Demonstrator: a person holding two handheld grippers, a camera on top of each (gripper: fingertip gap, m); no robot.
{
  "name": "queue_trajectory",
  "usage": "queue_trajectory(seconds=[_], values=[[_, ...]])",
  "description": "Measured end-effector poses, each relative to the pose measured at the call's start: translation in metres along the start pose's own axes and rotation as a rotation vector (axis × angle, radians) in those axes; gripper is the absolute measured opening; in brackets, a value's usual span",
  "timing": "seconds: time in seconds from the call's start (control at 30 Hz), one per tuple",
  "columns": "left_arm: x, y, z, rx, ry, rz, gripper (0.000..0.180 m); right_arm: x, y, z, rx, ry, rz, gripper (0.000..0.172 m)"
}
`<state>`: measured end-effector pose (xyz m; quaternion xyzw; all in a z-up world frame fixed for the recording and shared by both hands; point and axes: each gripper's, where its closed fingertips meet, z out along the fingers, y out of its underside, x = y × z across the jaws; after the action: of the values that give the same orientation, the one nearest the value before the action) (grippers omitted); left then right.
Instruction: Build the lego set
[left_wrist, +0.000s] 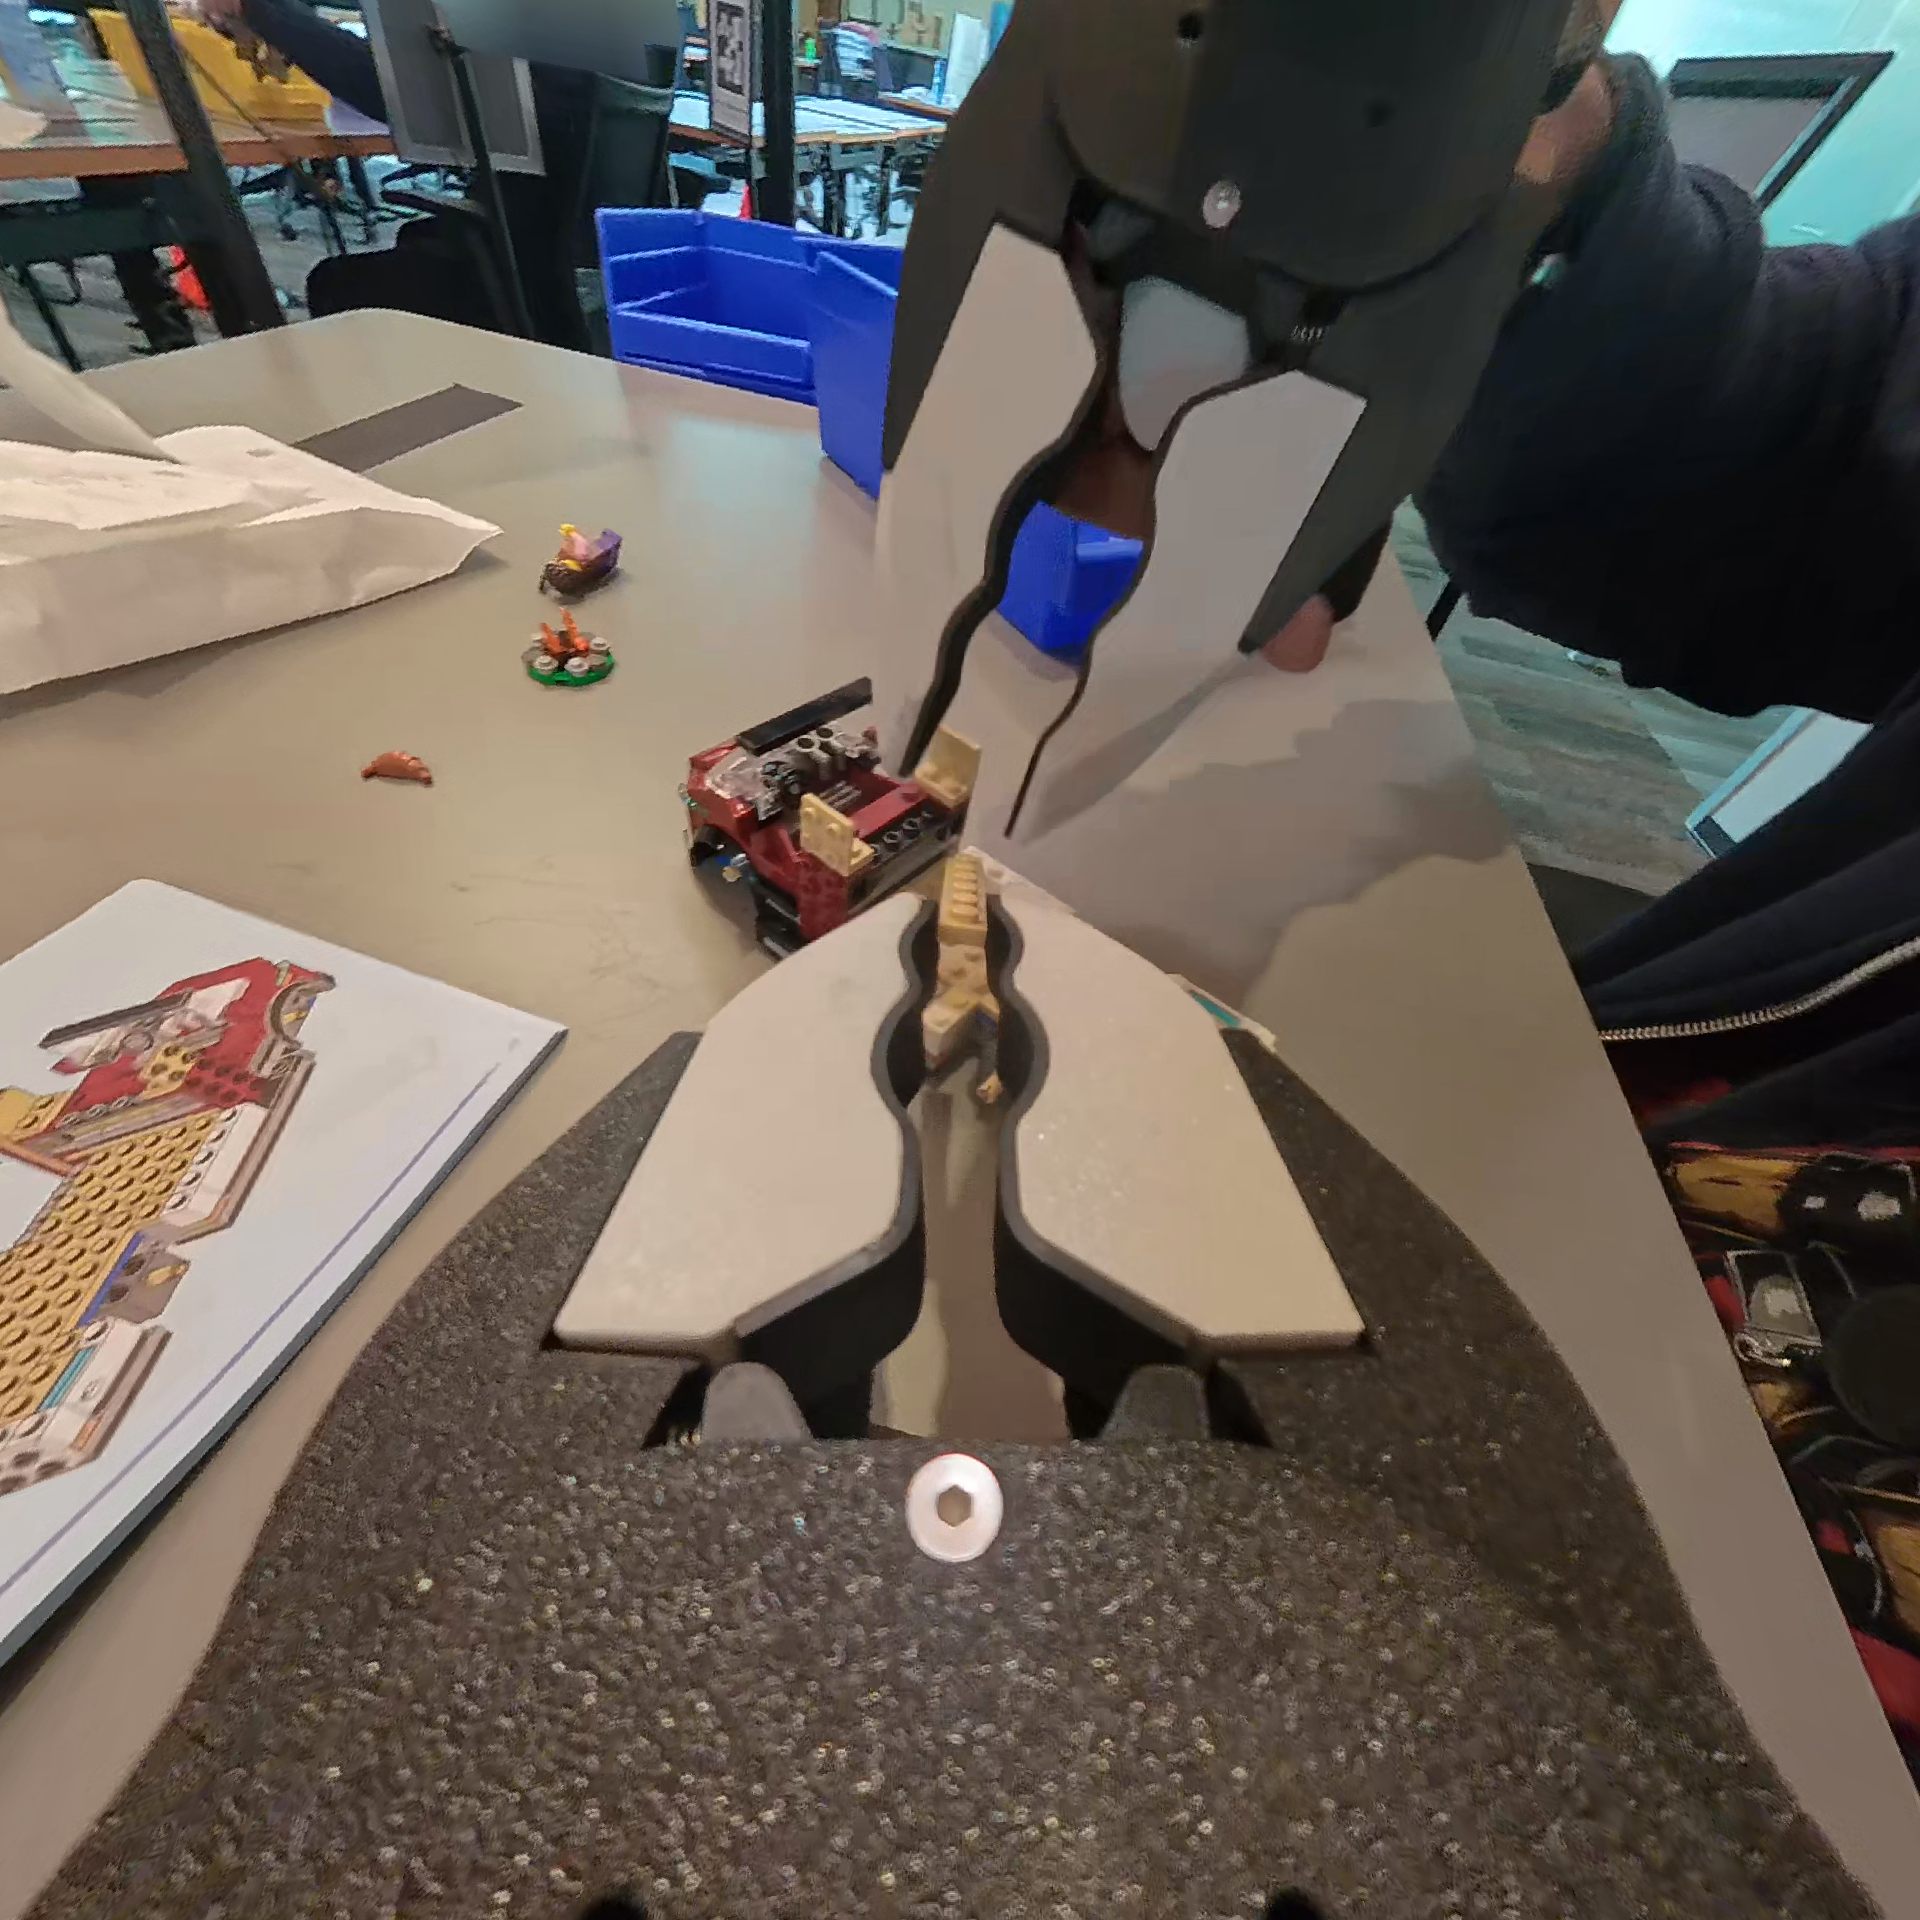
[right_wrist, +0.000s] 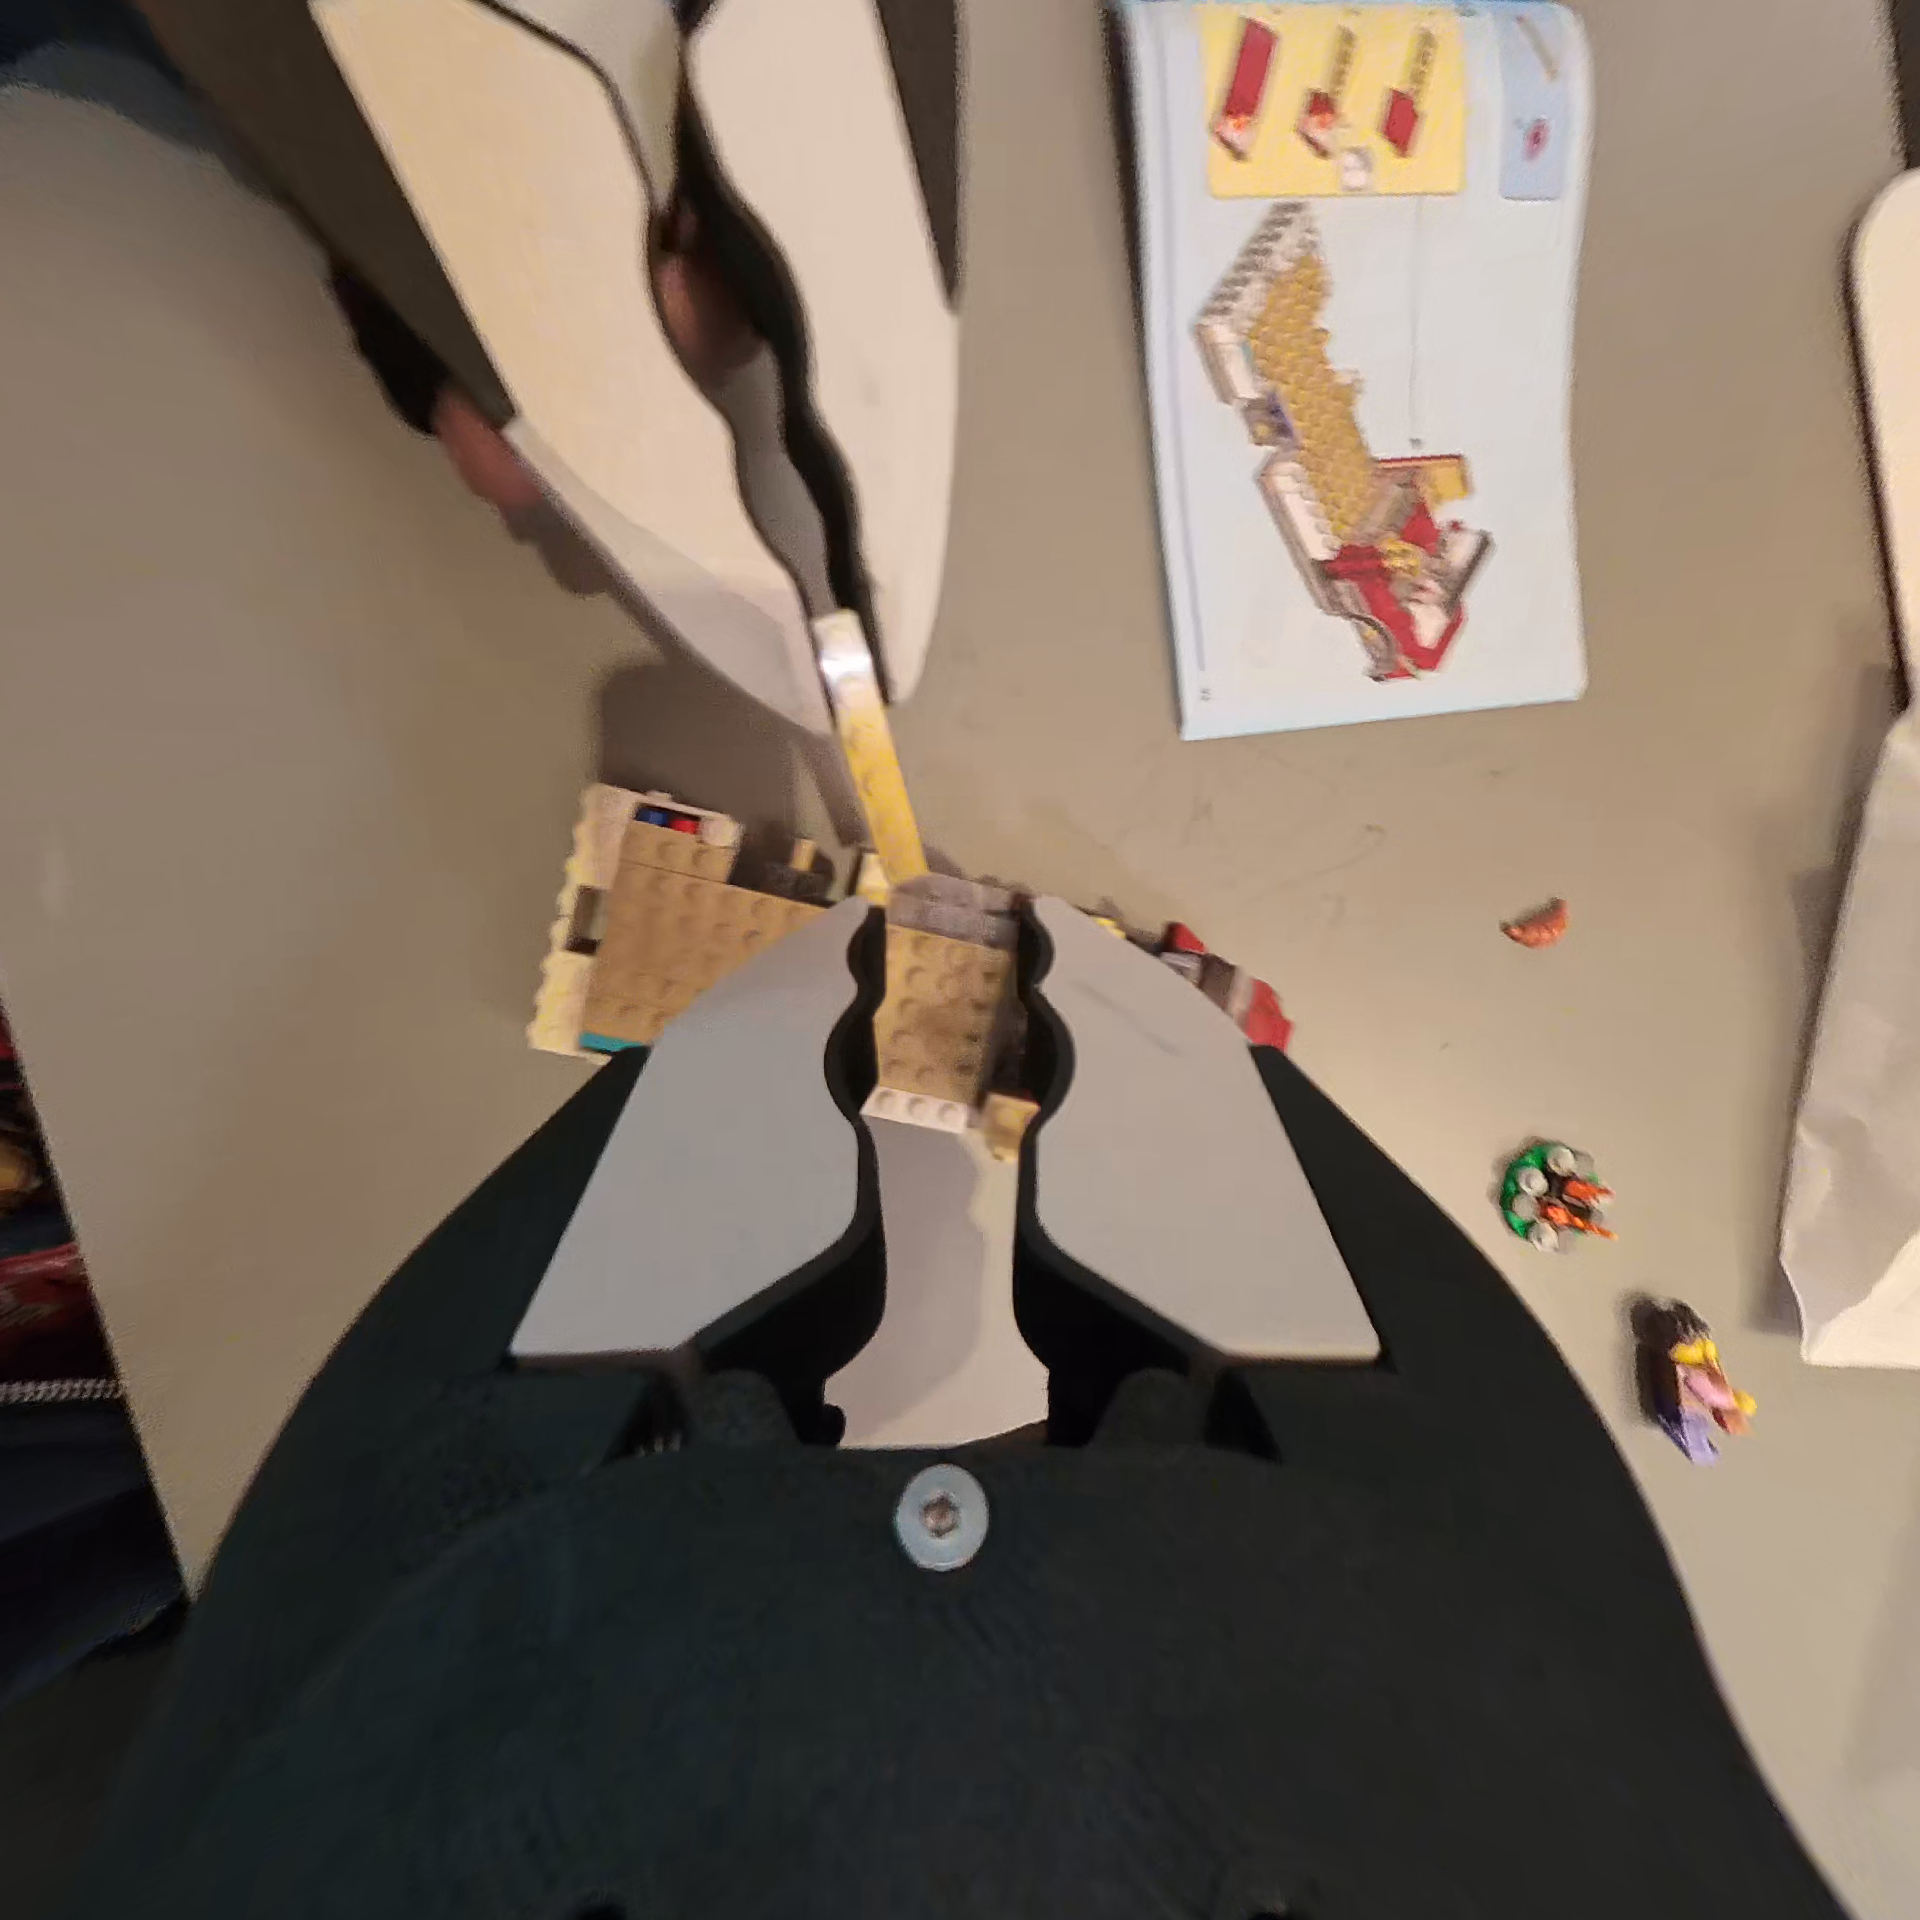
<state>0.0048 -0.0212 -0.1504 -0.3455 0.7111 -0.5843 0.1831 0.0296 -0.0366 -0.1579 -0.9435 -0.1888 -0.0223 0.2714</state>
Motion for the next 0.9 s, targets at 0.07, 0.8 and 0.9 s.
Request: queue_trajectory(seconds=[0.07, 0.8, 0.9], values=[[-0.006, 0.0, -0.002, 0.003, -0.025, -0.016, 0.008, 0.014, 0.005, 0.001, -0.029, 0.06, 0.027, 0.025], [-0.022, 0.006, -0.004, -0.034, -0.097, -0.083, 0.008, -0.001, 0.017, 0.025, -0.097, -0.035, -0.261, 0.018], [-0.018, 0.007, -0.004, -0.034, -0.076, -0.091, 0.008, -0.018, 0.021, 0.02, -0.095, -0.103, -0.433, 0.018]])
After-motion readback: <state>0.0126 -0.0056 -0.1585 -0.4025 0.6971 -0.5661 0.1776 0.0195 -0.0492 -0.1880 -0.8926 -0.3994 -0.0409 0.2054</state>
